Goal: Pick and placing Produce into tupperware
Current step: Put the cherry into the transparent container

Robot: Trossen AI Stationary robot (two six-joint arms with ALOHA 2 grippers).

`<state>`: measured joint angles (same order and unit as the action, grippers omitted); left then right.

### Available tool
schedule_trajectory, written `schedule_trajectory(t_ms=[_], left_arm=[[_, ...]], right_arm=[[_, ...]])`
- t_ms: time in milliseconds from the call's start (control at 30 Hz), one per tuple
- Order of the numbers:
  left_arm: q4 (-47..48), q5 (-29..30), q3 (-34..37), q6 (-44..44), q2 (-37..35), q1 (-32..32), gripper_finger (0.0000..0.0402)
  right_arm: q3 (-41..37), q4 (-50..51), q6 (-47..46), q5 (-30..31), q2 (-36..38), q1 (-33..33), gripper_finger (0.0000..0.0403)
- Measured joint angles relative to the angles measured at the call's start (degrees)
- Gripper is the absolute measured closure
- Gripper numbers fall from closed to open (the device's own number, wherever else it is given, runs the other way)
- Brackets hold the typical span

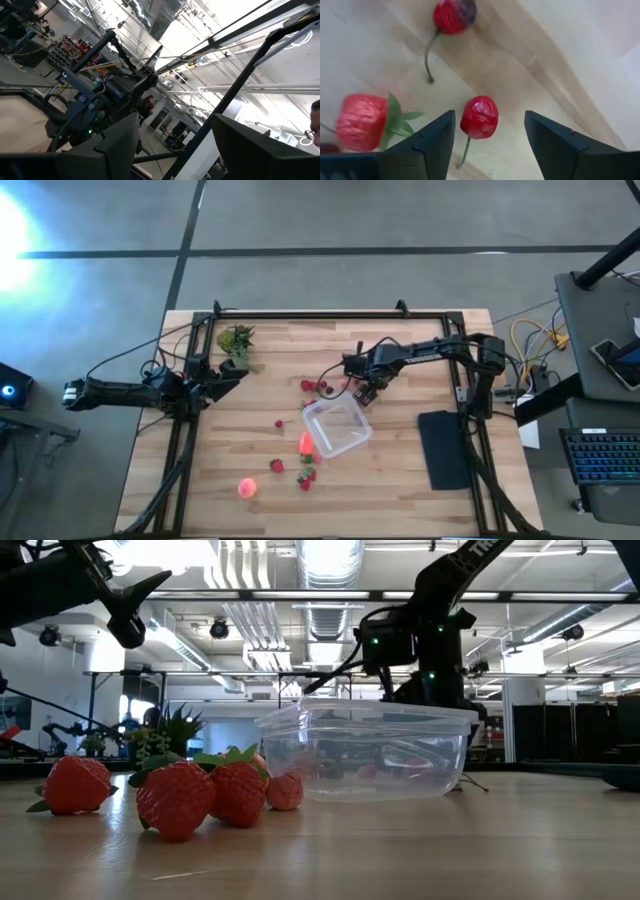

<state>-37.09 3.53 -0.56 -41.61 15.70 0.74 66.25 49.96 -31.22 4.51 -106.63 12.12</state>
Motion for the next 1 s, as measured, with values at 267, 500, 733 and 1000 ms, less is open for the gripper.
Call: schedule_trajectory(t_ms=[267,500,733,1000], left_arm=[[0.1,0.0,0.0,0.0,0.0,0.0,0.0164],[0.1,0.1,0.0,0.0,0.1,0.0,0.0164],[0.0,0.3,0.0,0.0,0.0,0.0,0.0164],[0.0,0.4,0.0,0.0,0.0,0.0,0.0164]], right_arm=[[-1.3,-1.4,-1.3,-0.5,0.2,-0.1,0.0216],[0.1,-3.2,-1.4,0.2,0.0,-0.1,0.0269],[-0.2,-3.4,-2.2,0.0,0.0,-0.1,0.0304],[-0.3,-3.1,-2.2,0.0,0.0,-0.1,0.0285]])
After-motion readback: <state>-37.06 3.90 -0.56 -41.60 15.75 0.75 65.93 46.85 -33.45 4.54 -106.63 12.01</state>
